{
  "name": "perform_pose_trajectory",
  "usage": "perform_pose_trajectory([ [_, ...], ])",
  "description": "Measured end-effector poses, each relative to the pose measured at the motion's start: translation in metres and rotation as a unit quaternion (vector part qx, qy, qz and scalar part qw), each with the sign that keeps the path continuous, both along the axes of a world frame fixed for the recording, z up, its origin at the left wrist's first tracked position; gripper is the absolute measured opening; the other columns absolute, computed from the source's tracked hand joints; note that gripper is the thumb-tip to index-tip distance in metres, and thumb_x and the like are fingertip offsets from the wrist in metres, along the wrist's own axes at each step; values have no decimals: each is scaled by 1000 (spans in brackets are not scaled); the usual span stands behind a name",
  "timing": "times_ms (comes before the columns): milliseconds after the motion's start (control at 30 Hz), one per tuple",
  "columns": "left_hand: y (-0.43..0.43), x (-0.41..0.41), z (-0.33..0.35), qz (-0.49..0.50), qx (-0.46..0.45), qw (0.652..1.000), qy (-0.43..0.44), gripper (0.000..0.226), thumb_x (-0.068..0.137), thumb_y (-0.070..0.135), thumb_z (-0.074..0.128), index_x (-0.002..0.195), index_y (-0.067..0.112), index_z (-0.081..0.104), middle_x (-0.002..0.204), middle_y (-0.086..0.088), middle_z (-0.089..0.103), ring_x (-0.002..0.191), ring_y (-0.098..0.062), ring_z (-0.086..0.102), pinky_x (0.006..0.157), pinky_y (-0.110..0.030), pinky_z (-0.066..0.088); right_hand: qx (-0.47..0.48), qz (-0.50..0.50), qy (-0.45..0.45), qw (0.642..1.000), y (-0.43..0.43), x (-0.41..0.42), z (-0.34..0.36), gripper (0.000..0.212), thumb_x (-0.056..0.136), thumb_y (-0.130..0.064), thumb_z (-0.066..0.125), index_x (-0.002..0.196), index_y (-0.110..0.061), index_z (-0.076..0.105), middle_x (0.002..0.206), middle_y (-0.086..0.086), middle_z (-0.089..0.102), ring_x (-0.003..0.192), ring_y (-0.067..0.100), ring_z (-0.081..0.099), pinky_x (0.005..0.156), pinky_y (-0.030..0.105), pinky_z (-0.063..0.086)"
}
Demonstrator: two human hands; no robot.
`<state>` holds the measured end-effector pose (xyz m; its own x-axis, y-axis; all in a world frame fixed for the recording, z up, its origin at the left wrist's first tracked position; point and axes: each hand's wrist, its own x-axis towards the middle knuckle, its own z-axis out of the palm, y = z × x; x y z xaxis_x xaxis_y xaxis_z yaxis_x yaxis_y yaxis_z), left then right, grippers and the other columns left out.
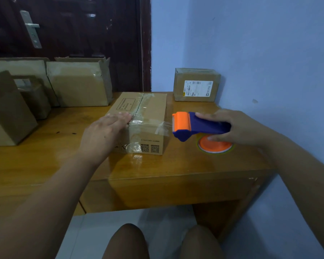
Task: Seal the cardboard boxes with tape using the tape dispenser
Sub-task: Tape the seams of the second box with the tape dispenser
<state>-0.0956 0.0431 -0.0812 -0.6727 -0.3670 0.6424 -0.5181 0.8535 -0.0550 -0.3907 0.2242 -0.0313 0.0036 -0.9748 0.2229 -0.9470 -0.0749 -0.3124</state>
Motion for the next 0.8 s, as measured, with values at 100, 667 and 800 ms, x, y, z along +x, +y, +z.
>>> perform_pose_trajectory([
  [100, 3, -2, 2, 9, 25, 999, 17, 38, 88, 9, 64, 126, 7, 58, 121, -15, 63, 110, -36, 61, 86, -49, 49, -8, 0, -5, 1000, -2, 0, 6, 68, 79, -41, 68, 131, -61, 28, 103, -17, 51, 91, -9, 47, 75, 2, 32],
  [667, 20, -14, 15, 75, 76, 991, -79, 46, 89, 34, 53, 134, 24, 51, 128, -12, 54, 116, -35, 51, 90, -50, 48, 84, -26, 76, 993, -1, 17, 22, 70, 85, -35, 69, 129, -62, 22, 99, -14, 46, 89, 6, 41, 76, 19, 32],
  [800, 28, -18, 21, 86, 86, 989, -79, 51, 88, 40, 58, 136, 25, 48, 132, -7, 51, 121, -30, 47, 98, -46, 42, 129, -41, 114, 984, -12, 31, 44, 70, 87, -30, 68, 141, -49, 29, 96, -21, 47, 93, 10, 46, 84, 26, 38],
])
